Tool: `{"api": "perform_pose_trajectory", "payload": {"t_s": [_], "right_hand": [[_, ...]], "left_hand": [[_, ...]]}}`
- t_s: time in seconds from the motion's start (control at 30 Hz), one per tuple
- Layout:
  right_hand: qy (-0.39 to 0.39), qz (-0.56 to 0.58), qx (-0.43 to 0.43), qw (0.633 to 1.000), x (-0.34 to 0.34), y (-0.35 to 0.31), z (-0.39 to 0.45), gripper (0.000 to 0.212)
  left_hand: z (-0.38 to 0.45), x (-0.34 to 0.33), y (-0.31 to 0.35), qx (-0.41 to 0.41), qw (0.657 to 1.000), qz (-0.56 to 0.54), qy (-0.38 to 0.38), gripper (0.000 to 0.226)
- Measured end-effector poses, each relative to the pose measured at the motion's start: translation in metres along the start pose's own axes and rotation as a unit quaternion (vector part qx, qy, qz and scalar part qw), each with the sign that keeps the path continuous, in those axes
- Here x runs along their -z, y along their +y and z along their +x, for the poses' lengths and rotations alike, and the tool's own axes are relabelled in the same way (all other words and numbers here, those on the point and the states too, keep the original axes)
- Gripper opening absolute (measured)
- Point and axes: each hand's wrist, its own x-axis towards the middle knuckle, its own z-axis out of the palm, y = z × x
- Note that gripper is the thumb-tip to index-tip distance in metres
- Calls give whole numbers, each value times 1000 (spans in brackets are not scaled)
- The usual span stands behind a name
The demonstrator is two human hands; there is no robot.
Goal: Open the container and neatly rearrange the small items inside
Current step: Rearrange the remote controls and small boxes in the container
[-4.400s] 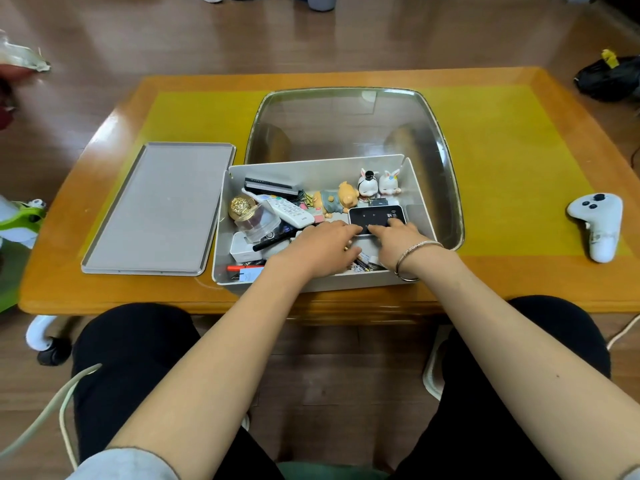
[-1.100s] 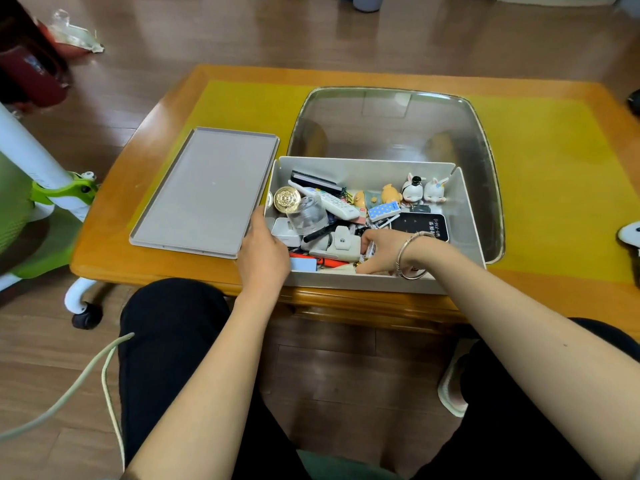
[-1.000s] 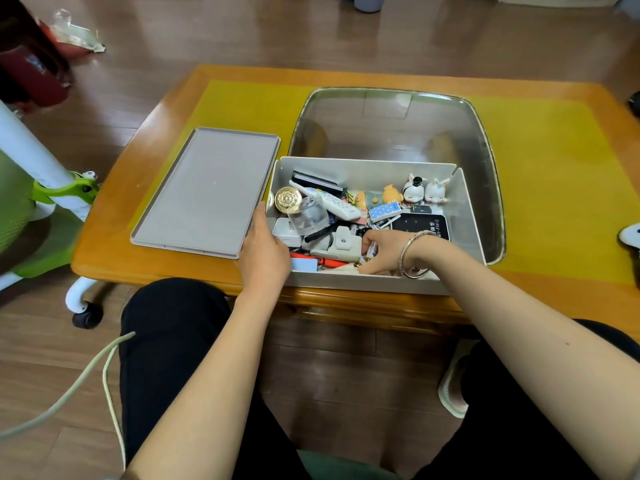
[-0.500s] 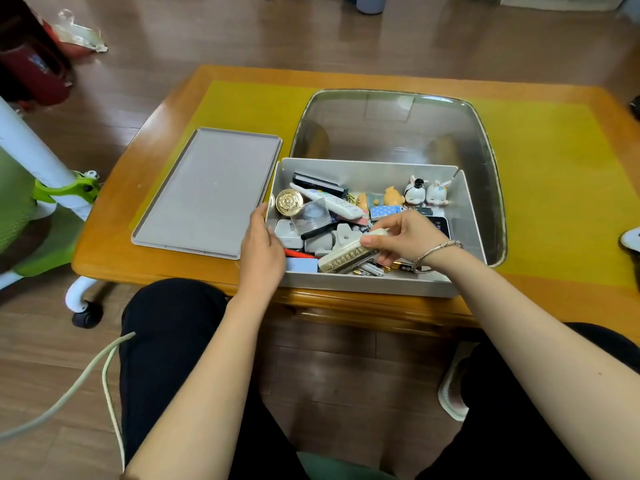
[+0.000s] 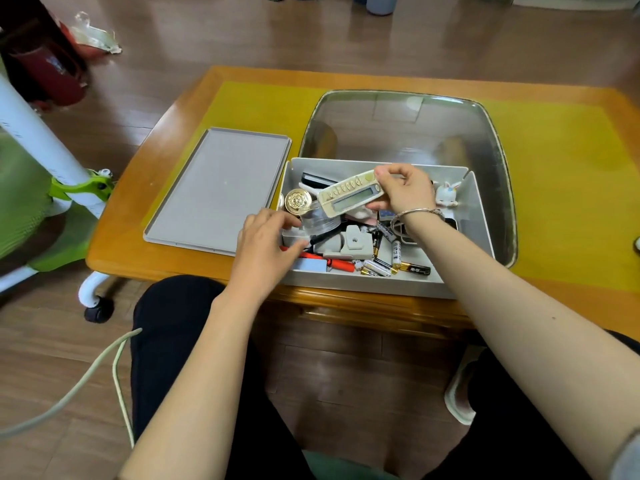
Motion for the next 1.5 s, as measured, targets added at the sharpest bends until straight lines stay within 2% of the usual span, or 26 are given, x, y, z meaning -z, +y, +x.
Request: {"api": "perform_pose_trajectory", "payload": {"t_s": [0.07, 0.13, 0.23, 0.33, 0.43, 0.57, 0.63, 0.73, 0.8, 0.87, 0.97, 1.07, 1.27, 1.5], "right_hand": [[46, 9, -6, 999, 0, 1, 7, 2], [57, 17, -10, 998, 2, 2, 10, 12], [-8, 13, -29, 999, 2, 4, 7, 30], [-61, -9, -47, 997, 1, 1, 1, 35], [-71, -84, -25, 994, 5, -3, -4, 36], [-58, -249, 86, 963, 13, -5, -11, 21], [-137, -275, 100, 946, 15, -6, -21, 10], [-297, -326, 54, 896, 9, -4, -37, 4], [-356, -350, 8, 867, -2, -1, -44, 10], [-389, -379, -1, 840, -14, 2, -48, 14], [-378, -449, 59, 807, -30, 7, -49, 16], [-337, -494, 117, 793, -38, 8, -48, 26], [-348, -546, 191, 738, -49, 4, -44, 26], [-364, -528, 227, 733, -49, 7, -49, 22]], "left_hand": [[1, 2, -1, -13, 1000, 6, -25, 37], [3, 2, 1, -24, 999, 0, -25, 51], [10, -5, 11, -47, 999, 3, -12, 57], [19, -15, 22, -65, 997, 41, -2, 45], [28, -17, 24, -47, 997, 53, 5, 36], [36, -12, 20, -19, 998, 48, 26, 35], [34, -9, 16, -9, 1000, 10, 10, 36], [24, -6, 5, -17, 999, 35, -1, 34], [14, -4, -3, -13, 1000, 24, 7, 33], [5, -3, -8, -2, 1000, -12, 14, 32], [-3, -5, -12, 33, 997, -61, 18, 31], [-4, -7, -13, 53, 997, -43, 34, 28], [-4, -13, -14, 66, 996, -42, 52, 25], [-3, -15, -16, 65, 995, -59, 54, 25]]}}
